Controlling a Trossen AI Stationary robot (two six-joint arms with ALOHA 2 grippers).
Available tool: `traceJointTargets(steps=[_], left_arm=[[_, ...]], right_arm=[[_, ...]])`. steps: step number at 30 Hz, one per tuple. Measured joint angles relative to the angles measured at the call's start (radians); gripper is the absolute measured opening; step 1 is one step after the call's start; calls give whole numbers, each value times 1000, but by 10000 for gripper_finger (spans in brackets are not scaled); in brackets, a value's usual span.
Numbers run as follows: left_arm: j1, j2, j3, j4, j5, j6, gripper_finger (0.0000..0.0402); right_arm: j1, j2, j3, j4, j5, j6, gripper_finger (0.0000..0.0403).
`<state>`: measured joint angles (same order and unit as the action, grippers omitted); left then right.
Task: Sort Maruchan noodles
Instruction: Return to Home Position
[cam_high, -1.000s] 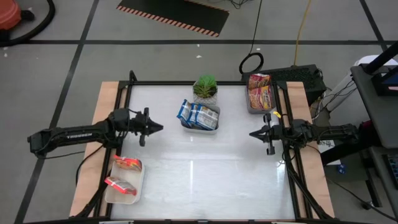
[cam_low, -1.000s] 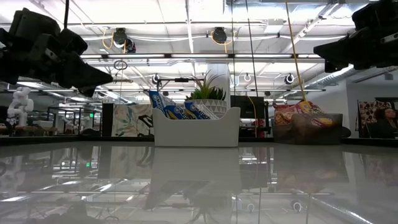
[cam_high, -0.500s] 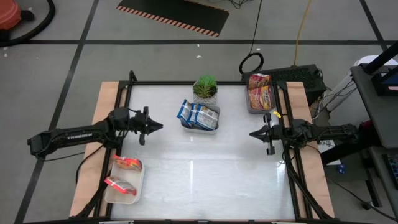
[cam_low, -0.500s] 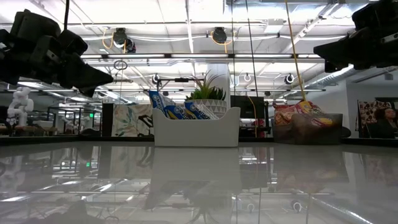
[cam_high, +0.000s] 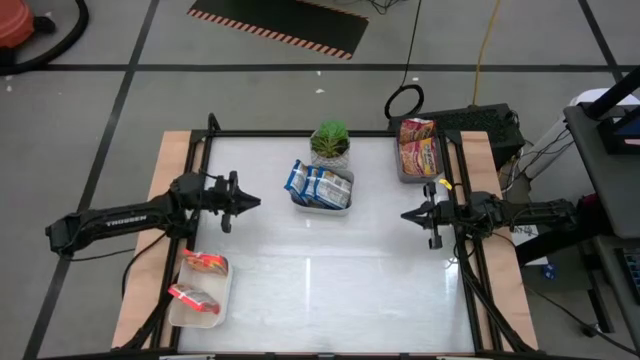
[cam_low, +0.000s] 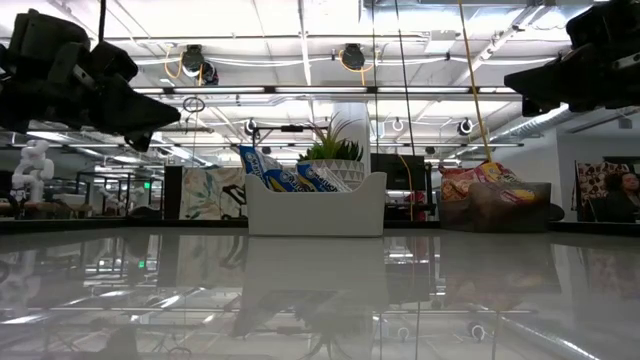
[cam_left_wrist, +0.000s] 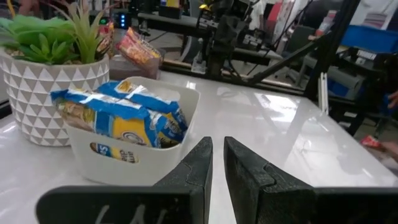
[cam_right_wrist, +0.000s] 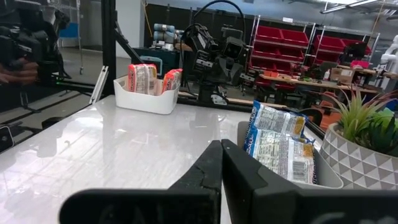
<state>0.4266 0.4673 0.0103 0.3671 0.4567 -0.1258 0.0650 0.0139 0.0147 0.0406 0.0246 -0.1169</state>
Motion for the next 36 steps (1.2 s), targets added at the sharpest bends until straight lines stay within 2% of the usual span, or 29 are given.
traceJointTargets(steps=[7, 12, 36], left_arm=[[-80, -78, 0, -107, -91, -17, 44], [-165, -102, 0, -116, -157, -27, 44], [-557, -103, 0, -166, -525, -69, 44]], right_arm=[[0, 0, 0, 0, 0, 0, 0], [0, 0, 0, 0, 0, 0, 0], [0, 0, 0, 0, 0, 0, 0]])
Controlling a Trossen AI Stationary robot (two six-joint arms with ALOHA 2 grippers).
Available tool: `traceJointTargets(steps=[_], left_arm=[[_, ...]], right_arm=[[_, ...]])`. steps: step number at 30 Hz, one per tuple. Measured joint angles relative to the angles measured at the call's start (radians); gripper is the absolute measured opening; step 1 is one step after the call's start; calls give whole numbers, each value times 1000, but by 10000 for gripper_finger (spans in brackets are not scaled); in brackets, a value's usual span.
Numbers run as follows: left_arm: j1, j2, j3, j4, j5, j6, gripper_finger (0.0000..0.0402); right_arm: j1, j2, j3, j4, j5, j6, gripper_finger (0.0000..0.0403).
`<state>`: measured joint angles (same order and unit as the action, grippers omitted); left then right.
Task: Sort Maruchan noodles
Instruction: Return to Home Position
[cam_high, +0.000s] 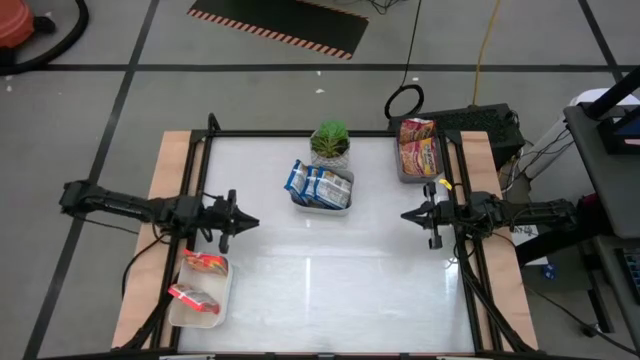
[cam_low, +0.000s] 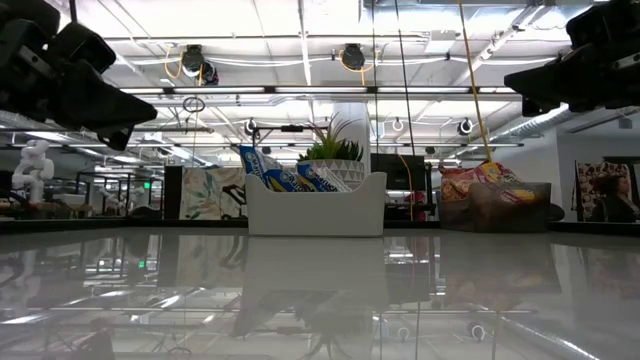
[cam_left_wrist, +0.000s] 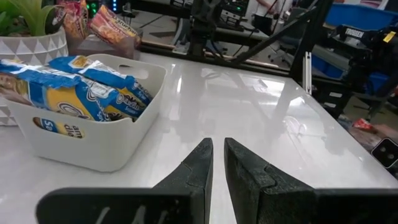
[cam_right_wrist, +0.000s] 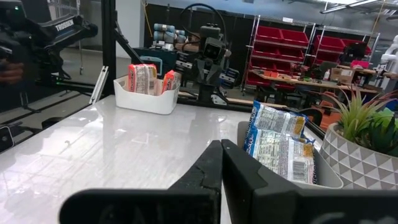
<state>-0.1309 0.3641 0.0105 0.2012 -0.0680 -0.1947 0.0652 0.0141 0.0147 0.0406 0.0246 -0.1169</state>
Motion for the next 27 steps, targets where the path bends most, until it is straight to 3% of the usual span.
traceJointTargets(steps=[6, 16, 21, 27], left_arm=[[-75, 0, 0, -1, -54, 19, 44], [-143, 2, 0, -152, 144, 10, 44], [-166, 13, 0, -177, 147, -24, 44], [-159, 15, 1, -149, 109, 40, 44]], right_arm=[[0, 0, 0, 0, 0, 0, 0], [0, 0, 0, 0, 0, 0, 0], [0, 0, 0, 0, 0, 0, 0], [0, 0, 0, 0, 0, 0, 0]])
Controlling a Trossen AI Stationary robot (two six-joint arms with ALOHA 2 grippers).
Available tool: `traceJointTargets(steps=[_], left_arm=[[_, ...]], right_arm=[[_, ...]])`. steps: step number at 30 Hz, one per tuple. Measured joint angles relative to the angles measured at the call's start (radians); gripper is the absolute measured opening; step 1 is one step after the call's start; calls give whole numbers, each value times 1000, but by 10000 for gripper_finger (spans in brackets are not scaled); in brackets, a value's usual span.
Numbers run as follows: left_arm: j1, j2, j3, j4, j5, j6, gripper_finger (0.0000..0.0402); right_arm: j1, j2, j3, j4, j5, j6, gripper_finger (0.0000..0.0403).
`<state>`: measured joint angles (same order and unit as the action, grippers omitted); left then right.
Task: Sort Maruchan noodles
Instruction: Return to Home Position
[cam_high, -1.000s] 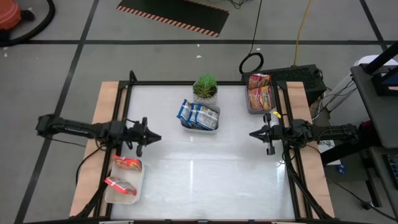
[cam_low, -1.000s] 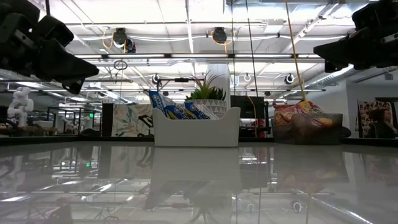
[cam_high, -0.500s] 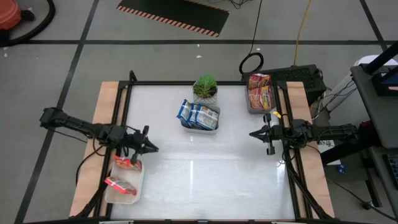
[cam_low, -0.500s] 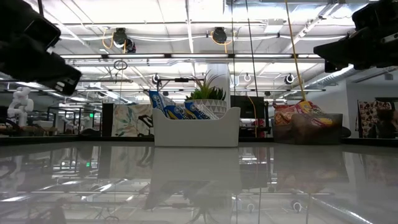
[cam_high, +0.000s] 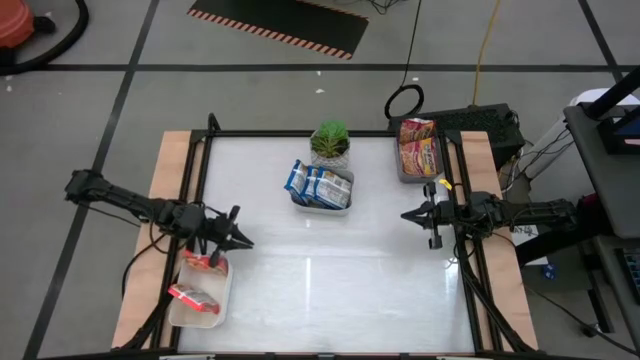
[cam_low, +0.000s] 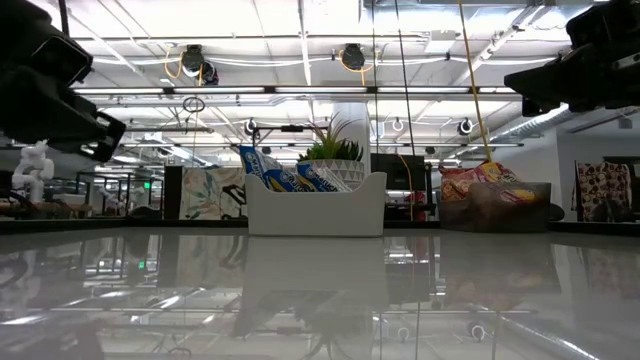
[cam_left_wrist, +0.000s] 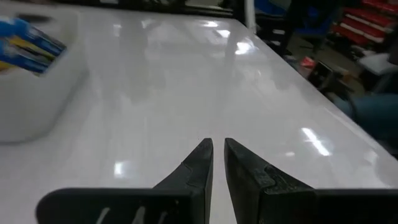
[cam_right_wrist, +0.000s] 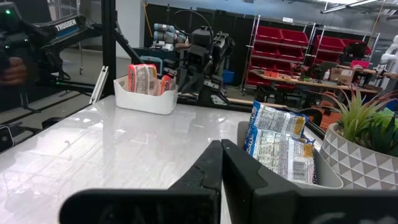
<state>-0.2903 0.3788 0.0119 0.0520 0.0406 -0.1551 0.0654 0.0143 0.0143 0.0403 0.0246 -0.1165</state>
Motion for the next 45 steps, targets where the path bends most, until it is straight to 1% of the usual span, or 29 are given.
traceJointTargets(steps=[4, 11, 15, 18, 21, 25, 32, 35, 37, 40, 45], left_arm=[[15, -2, -1, 59, -16, 41, 44], [29, -65, -1, 52, -33, 104, 44], [29, -119, -1, -14, -99, 109, 44], [29, -162, 1, -26, -142, 110, 44], [30, -199, 37, -75, -170, 124, 44], [30, -252, 106, -160, -174, 140, 44], [30, -334, 110, -231, -169, 178, 44], [30, -353, 106, -211, -163, 184, 44], [30, -361, 77, -137, -139, 201, 44], [30, -363, 0, -1, -112, 234, 44], [44, -356, -2, -11, -149, 239, 44]], right_arm=[[0, 0, 0, 0, 0, 0, 0], [0, 0, 0, 0, 0, 0, 0], [0, 0, 0, 0, 0, 0, 0], [0, 0, 0, 0, 0, 0, 0], [0, 0, 0, 0, 0, 0, 0], [0, 0, 0, 0, 0, 0, 0], [0, 0, 0, 0, 0, 0, 0], [0, 0, 0, 0, 0, 0, 0], [0, 0, 0, 0, 0, 0, 0], [0, 0, 0, 0, 0, 0, 0], [0, 0, 0, 0, 0, 0, 0]])
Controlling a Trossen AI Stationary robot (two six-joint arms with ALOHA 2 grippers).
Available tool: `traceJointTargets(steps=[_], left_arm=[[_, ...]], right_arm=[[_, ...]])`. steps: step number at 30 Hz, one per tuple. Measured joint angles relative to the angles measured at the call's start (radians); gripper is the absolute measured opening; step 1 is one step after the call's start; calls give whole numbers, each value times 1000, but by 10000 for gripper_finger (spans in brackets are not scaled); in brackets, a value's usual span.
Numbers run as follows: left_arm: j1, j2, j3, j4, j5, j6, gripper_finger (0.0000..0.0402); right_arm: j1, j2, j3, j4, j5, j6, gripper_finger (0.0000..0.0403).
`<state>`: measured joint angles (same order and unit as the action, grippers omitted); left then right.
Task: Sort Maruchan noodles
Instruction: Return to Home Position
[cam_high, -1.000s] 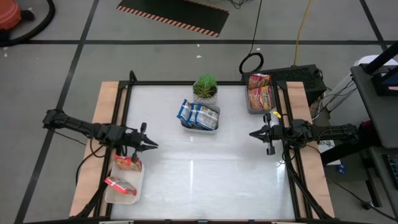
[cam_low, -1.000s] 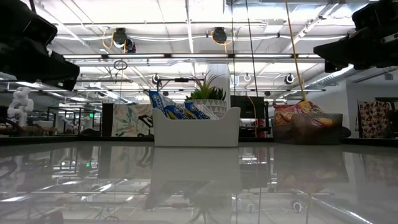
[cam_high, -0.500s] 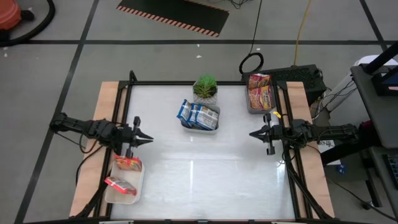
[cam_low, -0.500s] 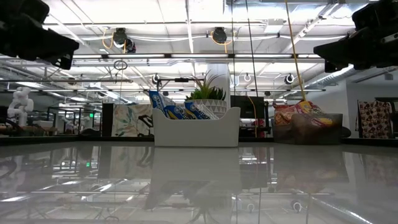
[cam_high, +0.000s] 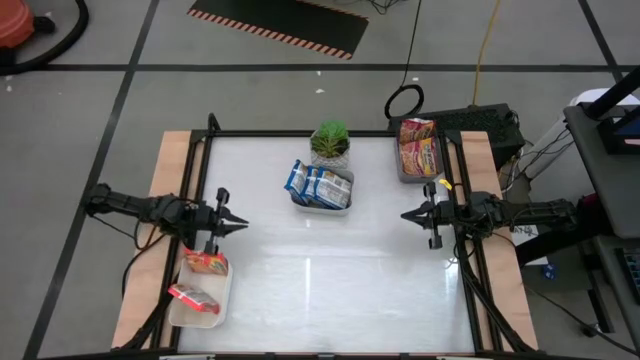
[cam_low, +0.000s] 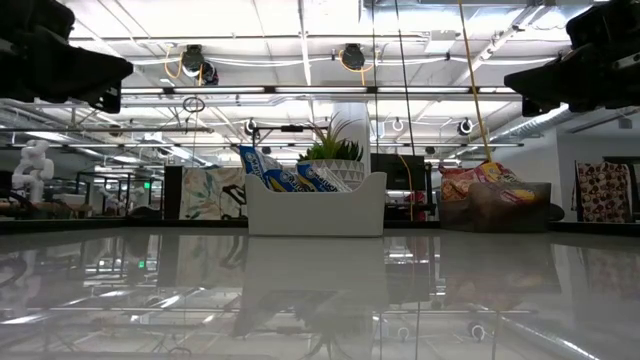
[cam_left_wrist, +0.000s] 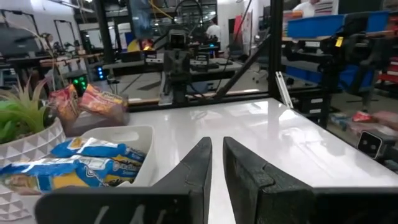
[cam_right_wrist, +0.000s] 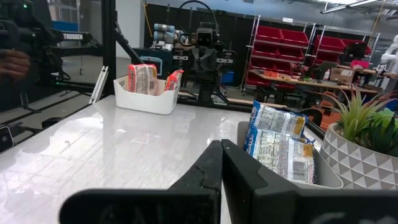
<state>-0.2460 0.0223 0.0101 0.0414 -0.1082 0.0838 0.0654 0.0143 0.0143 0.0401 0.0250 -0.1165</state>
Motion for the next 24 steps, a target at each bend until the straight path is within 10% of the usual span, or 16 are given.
traceJointTargets(steps=[24], left_arm=[[71, 0, 1, -19, 14, 23, 44]], right_arm=[[0, 0, 0, 0, 0, 0, 0]])
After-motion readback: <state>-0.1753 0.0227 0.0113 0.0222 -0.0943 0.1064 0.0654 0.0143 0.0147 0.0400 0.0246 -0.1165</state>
